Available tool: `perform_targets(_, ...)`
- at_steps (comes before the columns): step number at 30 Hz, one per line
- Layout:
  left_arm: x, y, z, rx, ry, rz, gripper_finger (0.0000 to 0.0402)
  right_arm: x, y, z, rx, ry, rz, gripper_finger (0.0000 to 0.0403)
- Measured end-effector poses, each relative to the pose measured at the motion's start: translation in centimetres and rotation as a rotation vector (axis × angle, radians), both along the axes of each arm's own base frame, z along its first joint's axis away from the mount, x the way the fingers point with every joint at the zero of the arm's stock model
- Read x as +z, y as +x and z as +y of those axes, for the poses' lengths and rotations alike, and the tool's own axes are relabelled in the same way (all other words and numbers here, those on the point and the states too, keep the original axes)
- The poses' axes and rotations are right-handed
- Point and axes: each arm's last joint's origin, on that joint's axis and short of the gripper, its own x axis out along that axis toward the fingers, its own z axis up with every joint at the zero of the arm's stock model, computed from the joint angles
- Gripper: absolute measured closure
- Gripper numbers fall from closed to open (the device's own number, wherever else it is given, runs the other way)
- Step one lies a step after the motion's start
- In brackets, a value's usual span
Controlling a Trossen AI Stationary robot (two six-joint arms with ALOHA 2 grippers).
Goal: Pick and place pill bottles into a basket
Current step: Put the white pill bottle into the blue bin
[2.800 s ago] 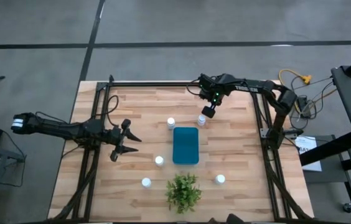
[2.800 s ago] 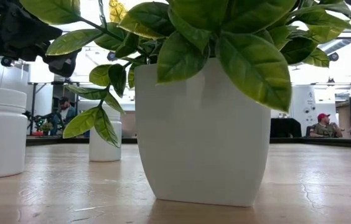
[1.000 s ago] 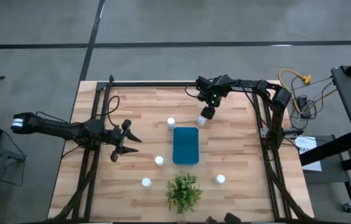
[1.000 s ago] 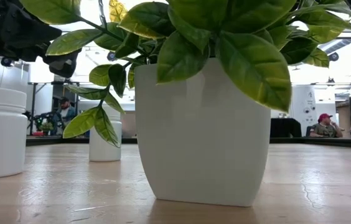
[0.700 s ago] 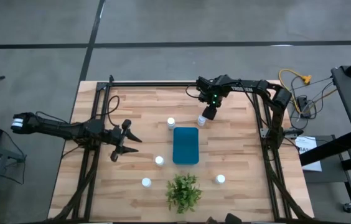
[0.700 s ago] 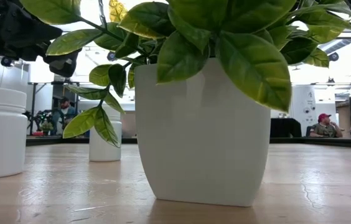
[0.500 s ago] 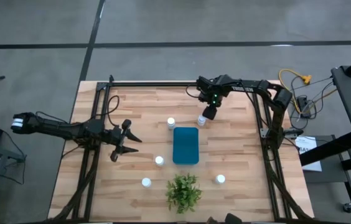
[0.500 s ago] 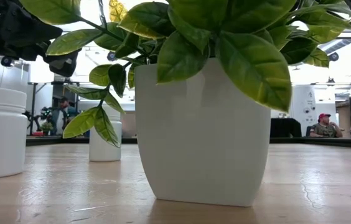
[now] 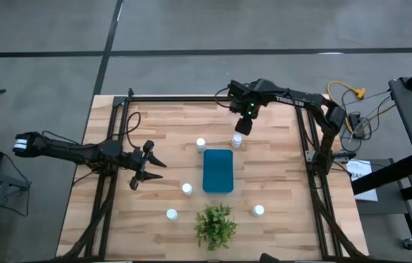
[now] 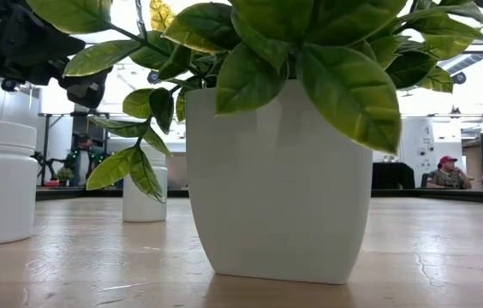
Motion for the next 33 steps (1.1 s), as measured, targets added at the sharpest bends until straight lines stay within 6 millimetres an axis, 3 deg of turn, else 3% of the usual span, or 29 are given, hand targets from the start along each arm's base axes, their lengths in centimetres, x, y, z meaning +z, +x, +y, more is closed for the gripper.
perform_targets(9,-0.1,0.0,0.0,-0.001,0.002,0.004,0.0214,2.9,2.6,4.4,0.129,0.029,-0.119,0.0238)
perform_targets(23,-0.2,0.0,0.0,-0.001,0.003,0.015,0.0214,3.1,5.1,12.8,0.262,0.043,-0.147,0.0238)
perform_targets(33,-0.2,0.0,0.0,-0.001,0.009,0.015,0.0214,2.8,5.7,15.8,0.298,0.058,-0.151,0.0238)
